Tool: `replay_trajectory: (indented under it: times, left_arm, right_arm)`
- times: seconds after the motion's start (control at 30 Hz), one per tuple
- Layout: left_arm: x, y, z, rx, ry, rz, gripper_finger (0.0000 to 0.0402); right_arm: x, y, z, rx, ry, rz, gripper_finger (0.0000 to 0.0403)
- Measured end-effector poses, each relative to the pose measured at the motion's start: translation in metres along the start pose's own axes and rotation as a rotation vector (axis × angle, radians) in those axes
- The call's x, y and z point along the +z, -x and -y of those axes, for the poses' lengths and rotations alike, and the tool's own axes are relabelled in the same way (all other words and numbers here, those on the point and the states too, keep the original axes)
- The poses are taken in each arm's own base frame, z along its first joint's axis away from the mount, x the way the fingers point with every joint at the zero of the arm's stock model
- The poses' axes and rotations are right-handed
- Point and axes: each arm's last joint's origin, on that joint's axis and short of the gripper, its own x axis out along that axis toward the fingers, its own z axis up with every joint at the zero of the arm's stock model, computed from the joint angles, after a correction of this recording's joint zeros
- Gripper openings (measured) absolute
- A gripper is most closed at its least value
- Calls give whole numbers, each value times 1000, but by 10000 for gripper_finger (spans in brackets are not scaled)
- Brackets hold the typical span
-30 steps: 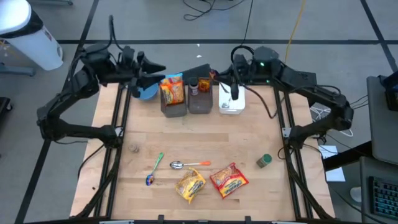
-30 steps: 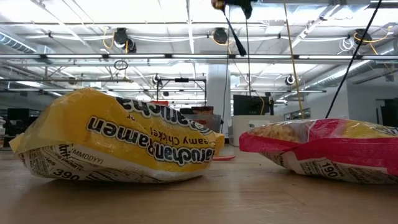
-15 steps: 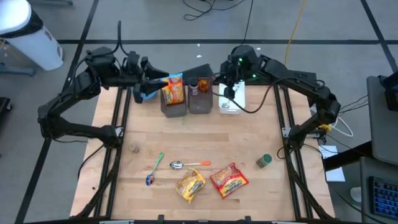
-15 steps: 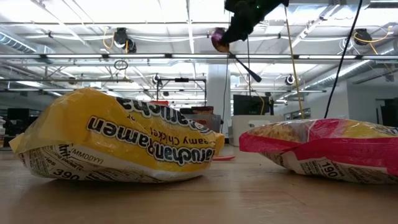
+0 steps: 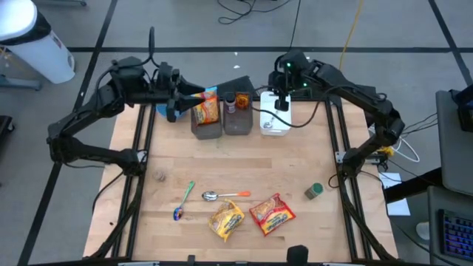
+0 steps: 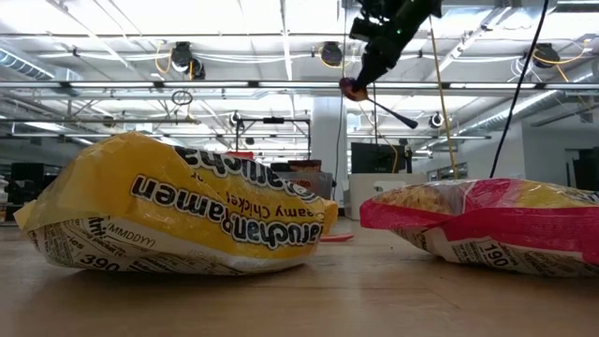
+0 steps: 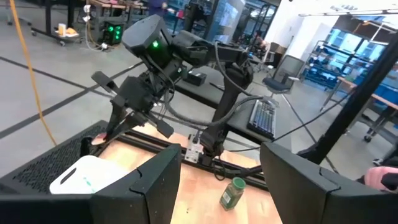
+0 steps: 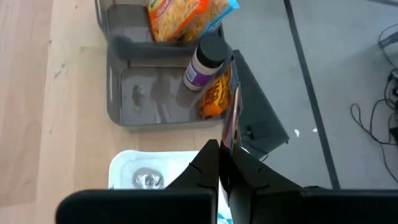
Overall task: Pick & Place Food Item
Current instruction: Put the right blue green spoon into the white bin
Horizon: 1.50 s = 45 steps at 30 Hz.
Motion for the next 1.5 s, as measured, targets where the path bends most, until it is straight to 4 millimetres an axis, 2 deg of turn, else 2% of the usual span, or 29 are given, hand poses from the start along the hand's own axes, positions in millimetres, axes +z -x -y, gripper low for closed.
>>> replay_trajectory:
  times: [0.33,0.93,1.17,1.5]
  left_arm:
    - [-3,-9,-3,13,11,-17,230]
    - [-3,-9,-3,14,22,-18,230]
    - [-3,-9,-4,63,37,-4,230]
    - [-3,-9,-5,71,170,3,230]
  right_arm:
    - [-6,-20,0,43,13,-61,0]
    - [-4,-20,-3,70,8,-44,1]
    - [-4,-20,-3,71,-18,-47,2]
    - [-4,-20,-3,70,-41,-45,3]
